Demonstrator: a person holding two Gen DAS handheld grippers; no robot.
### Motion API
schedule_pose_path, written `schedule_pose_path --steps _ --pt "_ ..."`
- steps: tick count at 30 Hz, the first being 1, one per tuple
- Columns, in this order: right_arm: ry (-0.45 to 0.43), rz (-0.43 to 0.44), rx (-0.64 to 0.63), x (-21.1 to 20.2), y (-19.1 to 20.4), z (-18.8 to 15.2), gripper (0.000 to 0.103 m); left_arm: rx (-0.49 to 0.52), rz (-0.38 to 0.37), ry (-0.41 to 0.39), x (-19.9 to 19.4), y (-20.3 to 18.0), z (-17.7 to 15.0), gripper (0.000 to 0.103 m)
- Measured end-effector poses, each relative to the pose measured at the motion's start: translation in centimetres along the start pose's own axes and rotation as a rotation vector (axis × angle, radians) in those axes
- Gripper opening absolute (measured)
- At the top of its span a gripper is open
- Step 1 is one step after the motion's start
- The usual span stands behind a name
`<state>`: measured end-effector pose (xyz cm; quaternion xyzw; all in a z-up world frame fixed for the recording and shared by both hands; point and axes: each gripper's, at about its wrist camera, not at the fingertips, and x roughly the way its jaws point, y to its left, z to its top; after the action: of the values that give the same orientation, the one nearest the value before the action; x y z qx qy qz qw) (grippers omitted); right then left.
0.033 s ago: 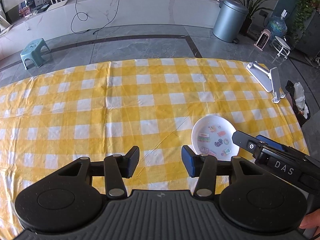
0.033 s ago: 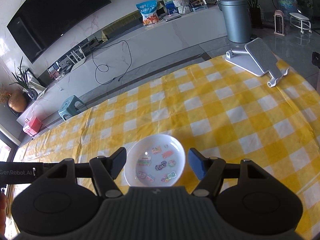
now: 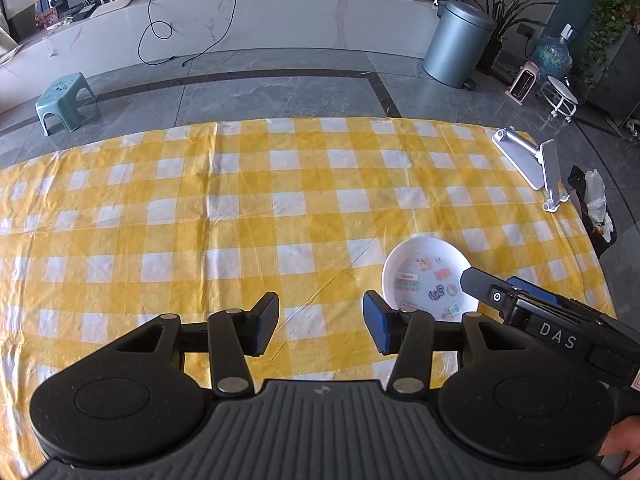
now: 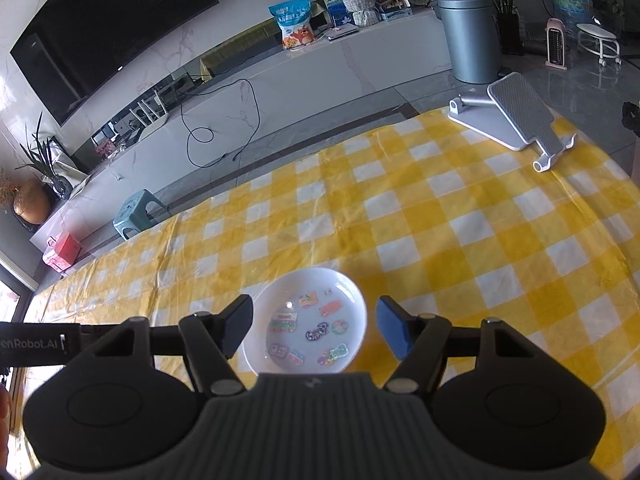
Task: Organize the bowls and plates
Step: 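Move the left tool toward the small white sticker plate, then close the left tool on the sticker plate's rim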
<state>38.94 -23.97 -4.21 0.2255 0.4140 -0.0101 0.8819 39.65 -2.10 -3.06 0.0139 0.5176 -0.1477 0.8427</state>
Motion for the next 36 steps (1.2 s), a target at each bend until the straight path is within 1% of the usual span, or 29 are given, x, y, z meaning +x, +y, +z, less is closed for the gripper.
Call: schedule_pose_path --steps 2,6,9,10,11,14,15,17,19,21,22,24,25,28,33,35,36 --pt "0.014 -0.014 0.012 0.7 -0.4 0.1 0.062 -0.007 -0.016 0.005 0.6 0.4 0.2 0.056" --pt "0.038 -0.023 0.042 1.7 -1.0 0.2 0.058 -0.035 -0.054 0.014 1.8 1.1 0.4 0.056" --pt "0.04 -0.041 0.035 1.9 -0.9 0.3 0.056 -0.052 -0.08 0.031 2.7 1.2 0.7 0.056" --pt "0.04 -0.051 0.029 1.9 -0.7 0.3 0.054 -0.053 -0.09 0.035 3.0 1.2 0.8 0.056" --pt "0.043 -0.057 0.026 2.0 -0.7 0.4 0.049 -0.052 -0.095 0.037 3.2 1.1 0.9 0.056" --pt "0.058 -0.079 0.025 2.3 -0.8 0.4 0.039 -0.045 -0.112 0.042 3.7 0.7 1.2 0.051" --pt "0.063 -0.088 0.026 2.5 -0.9 0.3 0.037 -0.042 -0.119 0.044 3.9 0.5 1.2 0.049" --pt "0.074 -0.101 0.025 2.8 -1.1 0.3 0.025 -0.037 -0.135 0.05 4.3 0.0 1.2 0.047" --pt "0.083 -0.112 0.023 3.0 -1.2 0.1 0.02 -0.038 -0.147 0.055 4.6 -0.3 1.2 0.045" --pt "0.089 -0.12 0.02 3.2 -1.3 0.1 0.015 -0.04 -0.155 0.061 5.1 -0.6 1.2 0.041" --pt "0.092 -0.125 0.018 3.3 -1.3 0.0 0.007 -0.044 -0.159 0.067 5.4 -0.8 1.2 0.04" --pt "0.094 -0.126 0.021 3.3 -1.4 0.0 0.004 -0.049 -0.167 0.076 5.8 -1.0 1.2 0.036" --pt "0.095 -0.123 0.027 3.3 -1.4 0.0 0.001 -0.05 -0.169 0.079 6.0 -1.2 1.2 0.035" --pt "0.098 -0.106 0.035 3.1 -1.3 0.1 0.0 -0.047 -0.166 0.083 6.4 -1.6 1.2 0.032" --pt "0.102 -0.096 0.011 3.1 -0.6 0.0 0.0 -0.031 -0.141 0.108 7.2 -2.5 0.9 0.02" --pt "0.107 -0.094 0.012 3.2 -0.6 -0.1 0.0 -0.027 -0.129 0.106 7.3 -2.7 0.8 0.018" --pt "0.108 -0.095 0.013 3.2 -0.6 -0.1 0.0 -0.021 -0.123 0.106 7.3 -2.8 0.8 0.015"
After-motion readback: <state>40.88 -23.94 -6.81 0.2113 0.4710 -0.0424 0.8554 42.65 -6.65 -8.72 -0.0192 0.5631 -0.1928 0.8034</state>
